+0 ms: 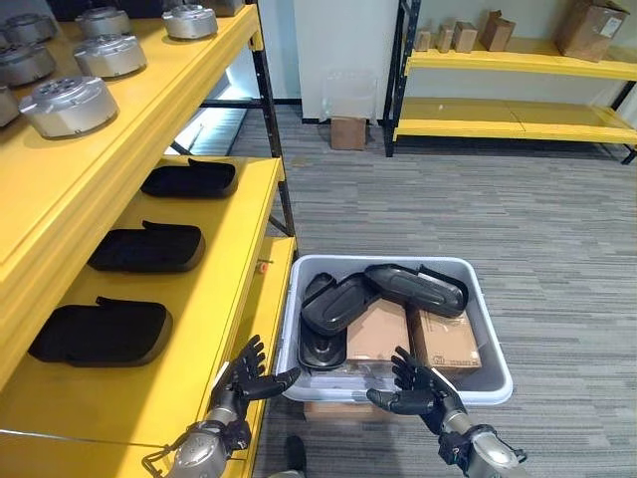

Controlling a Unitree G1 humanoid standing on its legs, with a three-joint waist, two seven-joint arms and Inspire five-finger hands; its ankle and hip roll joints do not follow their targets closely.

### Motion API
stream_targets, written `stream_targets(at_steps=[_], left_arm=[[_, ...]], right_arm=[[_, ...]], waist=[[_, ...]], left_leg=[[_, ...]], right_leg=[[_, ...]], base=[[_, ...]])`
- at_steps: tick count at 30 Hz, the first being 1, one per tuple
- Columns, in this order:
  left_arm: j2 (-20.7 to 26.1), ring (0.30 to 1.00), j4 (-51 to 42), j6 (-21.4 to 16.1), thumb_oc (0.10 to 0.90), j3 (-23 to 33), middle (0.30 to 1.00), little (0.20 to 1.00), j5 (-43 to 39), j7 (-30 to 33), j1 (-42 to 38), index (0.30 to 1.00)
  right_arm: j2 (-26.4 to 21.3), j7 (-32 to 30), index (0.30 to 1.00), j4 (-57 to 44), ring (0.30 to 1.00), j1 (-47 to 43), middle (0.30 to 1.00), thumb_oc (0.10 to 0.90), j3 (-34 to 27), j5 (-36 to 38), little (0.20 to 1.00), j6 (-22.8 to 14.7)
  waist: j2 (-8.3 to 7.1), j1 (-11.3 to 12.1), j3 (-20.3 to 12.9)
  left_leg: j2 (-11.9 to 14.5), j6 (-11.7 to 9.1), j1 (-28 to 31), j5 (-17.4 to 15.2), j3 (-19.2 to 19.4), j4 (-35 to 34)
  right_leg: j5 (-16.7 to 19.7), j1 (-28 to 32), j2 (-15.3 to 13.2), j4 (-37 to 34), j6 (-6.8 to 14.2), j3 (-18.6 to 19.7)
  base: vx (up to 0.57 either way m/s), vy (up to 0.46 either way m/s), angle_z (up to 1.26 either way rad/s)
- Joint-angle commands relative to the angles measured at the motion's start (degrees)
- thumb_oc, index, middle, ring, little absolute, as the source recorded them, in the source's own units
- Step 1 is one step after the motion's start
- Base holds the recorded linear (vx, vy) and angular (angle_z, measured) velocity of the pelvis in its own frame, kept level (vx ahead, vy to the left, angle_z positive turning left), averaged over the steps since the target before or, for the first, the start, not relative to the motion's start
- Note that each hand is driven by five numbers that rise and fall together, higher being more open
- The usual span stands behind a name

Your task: Move parts from the plastic box to the shelf.

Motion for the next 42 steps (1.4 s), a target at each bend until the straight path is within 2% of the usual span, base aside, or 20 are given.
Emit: stream_targets(at_steps=[1, 5, 8, 9, 10, 11, 12, 14, 15, 16, 17, 18, 19, 21, 22, 23, 26, 31, 33, 42], left_arm=[[1.13, 1.000, -4.30, -4.62, 0.900, 1.90, 1.000, 1.000, 1.41, -1.23, -4.30, 1.000], [1.04, 1.000, -4.14, -4.80, 0.900, 2.18, 1.000, 1.000, 1.55, -1.23, -4.62, 1.000], [1.51, 1.000, -4.03, -5.08, 0.900, 1.90, 1.000, 1.000, 2.00, -1.21, -5.23, 1.000], [1.69, 1.000, -4.07, -5.13, 0.900, 1.97, 1.000, 1.000, 2.15, -1.09, -5.35, 1.000], [1.73, 1.000, -3.86, -5.14, 0.900, 1.88, 1.000, 1.000, 2.50, -0.56, -5.54, 1.000], [1.73, 1.000, -3.86, -5.14, 0.900, 1.88, 1.000, 1.000, 2.50, -0.56, -5.56, 1.000], [1.51, 1.000, -3.75, -5.38, 0.900, 1.53, 1.000, 1.000, 1.88, -0.16, -6.27, 1.000], [1.30, 1.000, -3.85, -5.45, 0.900, 1.14, 1.000, 1.000, 1.70, -0.27, -6.53, 1.000], [1.41, 1.000, -4.02, -5.50, 0.900, 1.00, 1.000, 1.000, 1.73, -0.46, -6.65, 1.000], [1.54, 1.000, -4.22, -5.35, 0.900, 0.67, 1.000, 1.000, 1.42, -0.67, -6.78, 1.000], [1.55, 1.000, -4.23, -5.34, 0.900, 0.67, 1.000, 1.000, 1.41, -0.67, -6.77, 1.000], [1.80, 1.000, -4.87, -5.24, 0.900, 0.53, 1.000, 1.000, 1.10, -0.84, -7.13, 1.000], [1.84, 1.000, -4.80, -5.21, 0.900, 0.66, 1.000, 1.000, 1.16, -0.88, -7.10, 1.000], [1.81, 1.000, -4.28, -5.39, 0.900, 0.90, 1.000, 1.000, 1.61, -0.77, -6.73, 1.000], [1.28, 1.000, -4.13, -5.42, 0.900, 1.01, 1.000, 1.000, 1.54, -0.91, -6.33, 1.000], [1.25, 1.000, -4.13, -5.36, 0.900, 1.32, 1.000, 1.000, 1.24, -0.99, -5.73, 1.000], [0.73, 1.000, -4.33, -5.18, 0.900, 1.99, 1.000, 1.000, -0.21, -1.50, -4.40, 1.000], [0.45, 1.000, -4.31, -5.16, 0.900, 2.39, 1.000, 1.000, -0.53, -1.95, -3.38, 1.000], [-0.29, 1.000, -4.18, -5.03, 0.900, 2.67, 1.000, 1.000, -0.97, -2.20, -2.54, 1.000], [-1.22, 1.000, -3.36, -4.89, 0.900, 3.45, 1.000, 1.000, -1.00, -2.16, -1.51, 1.000]], right_arm=[[-0.89, 1.17, 1.000, -4.71, 1.000, -3.70, 1.000, 0.900, -0.27, -1.28, 1.000, -4.42], [-0.76, 1.08, 1.000, -4.97, 1.000, -5.59, 1.000, 0.900, 0.32, -2.62, 1.000, -4.88], [-0.42, 1.12, 1.000, -5.40, 1.000, -6.46, 1.000, 0.900, 0.62, -3.01, 1.000, -5.03], [-0.17, 1.18, 1.000, -5.57, 1.000, -6.58, 1.000, 0.900, 0.73, -2.98, 1.000, -5.17], [0.27, 1.48, 1.000, -5.47, 1.000, -6.37, 1.000, 0.900, 1.07, -3.06, 1.000, -5.00], [0.27, 1.49, 1.000, -5.46, 1.000, -6.39, 1.000, 0.900, 1.06, -3.06, 1.000, -5.00], [0.47, 1.44, 1.000, -5.09, 1.000, -6.37, 1.000, 0.900, 1.51, -2.25, 1.000, -4.93], [0.65, 1.27, 1.000, -5.28, 1.000, -6.03, 1.000, 0.900, 1.60, -1.56, 1.000, -4.95], [0.90, 1.25, 1.000, -5.28, 1.000, -5.86, 1.000, 0.900, 1.62, -0.72, 1.000, -4.94], [0.90, 1.21, 1.000, -5.59, 1.000, -5.75, 1.000, 0.900, 1.59, -0.09, 1.000, -5.08], [0.90, 1.21, 1.000, -5.60, 1.000, -5.74, 1.000, 0.900, 1.59, -0.09, 1.000, -5.08], [0.67, 0.97, 1.000, -5.64, 1.000, -6.25, 1.000, 0.900, 1.91, -0.87, 1.000, -5.28], [0.67, 0.80, 1.000, -5.79, 1.000, -6.51, 1.000, 0.900, 2.06, -0.99, 1.000, -5.21], [0.69, 1.00, 1.000, -5.30, 1.000, -6.79, 1.000, 0.900, 2.64, -1.70, 1.000, -4.78], [0.41, 1.32, 1.000, -5.48, 1.000, -6.85, 1.000, 0.900, 2.67, -1.67, 1.000, -4.75], [-0.03, 1.35, 1.000, -5.89, 1.000, -6.60, 1.000, 0.900, 2.47, -1.54, 1.000, -4.75], [-1.22, 1.30, 1.000, -6.27, 1.000, -6.12, 1.000, 0.900, 1.57, -0.49, 1.000, -5.07], [-2.12, 1.40, 1.000, -6.52, 1.000, -6.16, 1.000, 0.900, 1.60, -0.31, 1.000, -5.43], [-2.69, 1.28, 1.000, -6.55, 1.000, -6.44, 1.000, 0.900, 1.81, -0.22, 1.000, -5.70], [-3.96, 1.22, 1.000, -7.27, 1.000, -6.77, 1.000, 0.900, 1.92, -0.82, 1.000, -6.39]], waist=[[0.31, 0.22, -2.06], [0.09, 0.80, -1.89], [0.22, 0.91, -1.15], [0.31, 0.84, -0.90], [0.88, 0.01, 0.37], [0.91, 0.07, 0.21], [2.22, -0.70, 1.83], [3.29, -1.17, 2.43], [3.41, -1.10, 2.24], [3.31, -0.91, 1.81], [3.36, -1.10, 1.95], [2.91, 0.04, 1.42], [2.52, 0.13, 1.25], [-0.14, 0.41, 0.55], [-0.67, 0.77, -0.30], [-0.64, 0.64, -0.64], [-0.19, 0.83, -0.99], [0.62, 1.23, -1.21], [1.37, 1.43, -1.09], [2.74, 1.40, -0.45]], left_leg=[[3.66, -2.15, 4.11, -8.61, -0.51, 4.11], [2.67, -1.29, 3.89, -10.29, -0.39, 5.82], [1.47, -0.31, 3.19, -11.35, -0.77, 7.03], [0.72, 0.34, 2.93, -11.86, -1.04, 7.40], [-0.86, 1.89, 3.07, -12.58, -1.97, 7.82], [-0.81, 1.90, 2.87, -12.49, -1.91, 7.79], [-1.31, 2.85, 2.72, -12.43, -3.06, 8.35], [-1.71, 3.37, 3.13, -12.57, -3.67, 8.34], [-2.06, 3.26, 3.56, -12.83, -3.64, 8.00], [-2.14, 2.70, 4.13, -13.18, -3.82, 7.45], [-2.10, 2.68, 4.29, -13.18, -4.03, 7.43], [-1.54, 1.47, 3.88, -14.13, -3.41, 8.28], [-1.32, 0.93, 3.74, -14.48, -3.28, 8.61], [-1.45, -0.17, 4.19, -14.96, -2.45, 8.99], [-0.65, -1.06, 4.56, -14.30, -2.47, 8.14], [0.31, -1.67, 4.58, -13.94, -2.71, 7.97], [4.90, -4.24, 4.31, -11.90, -3.10, 7.33], [7.99, -6.21, 5.20, -9.75, -2.74, 5.64], [10.18, -7.79, 5.70, -7.56, -2.79, 5.05], [12.87, -9.96, 5.84, -3.47, -3.49, 4.34]], right_leg=[[2.97, -4.47, -1.02, 3.49, -0.50, -1.58], [4.27, -4.84, -2.45, 4.78, 0.57, -1.73], [5.81, -6.40, -4.28, 8.86, 1.58, -1.74], [6.56, -7.48, -5.11, 11.44, 2.00, -1.47], [10.81, -12.07, -5.53, 20.20, 2.27, 2.12], [10.92, -12.31, -5.48, 20.15, 2.24, 2.19], [12.76, -15.58, -3.76, 26.35, 1.93, 4.85], [12.51, -17.73, -3.27, 29.57, 1.47, 5.74], [12.35, -17.34, -4.77, 27.14, 1.02, 4.81], [12.14, -15.40, -7.78, 21.71, 0.62, 2.36], [12.19, -14.97, -7.74, 21.46, 0.62, 2.05], [15.58, -12.51, -14.21, 11.98, 1.15, -3.87], [16.86, -11.53, -15.22, 7.81, 1.47, -4.86], [18.06, -10.14, -15.46, 5.35, 3.96, -5.00], [18.86, -9.38, -14.43, 4.62, 4.91, -6.24], [18.03, -8.63, -13.42, 4.23, 4.62, -6.81], [11.28, -6.50, -9.07, 1.89, 2.42, -8.82], [7.97, -5.10, -5.47, -0.52, 0.86, -9.41], [6.32, -3.90, -2.94, -1.73, -0.35, -9.70], [4.30, -2.73, 0.39, -2.55, -2.24, -10.10]], base=[[0.03, 0.027, -0.01], [0.03, 0.082, -0.02], [0.00, 0.133, 0.05], [-0.02, 0.325, 0.10], [-0.02, 0.272, 0.18], [-0.06, 0.340, 0.28], [-0.04, 0.187, 0.32], [0.02, 0.150, 0.26], [0.11, 0.011, 0.21], [0.10, -0.021, 0.24], [0.12, -0.140, 0.31], [0.08, -0.173, 0.07], [0.12, -0.274, -0.05], [0.11, -0.277, 0.40], [0.12, -0.290, 0.26], [0.13, -0.365, -0.07], [0.07, -0.341, -0.18], [0.03, -0.148, -0.09], [0.04, -0.217, -0.13], [0.02, -0.102, 0.03]])
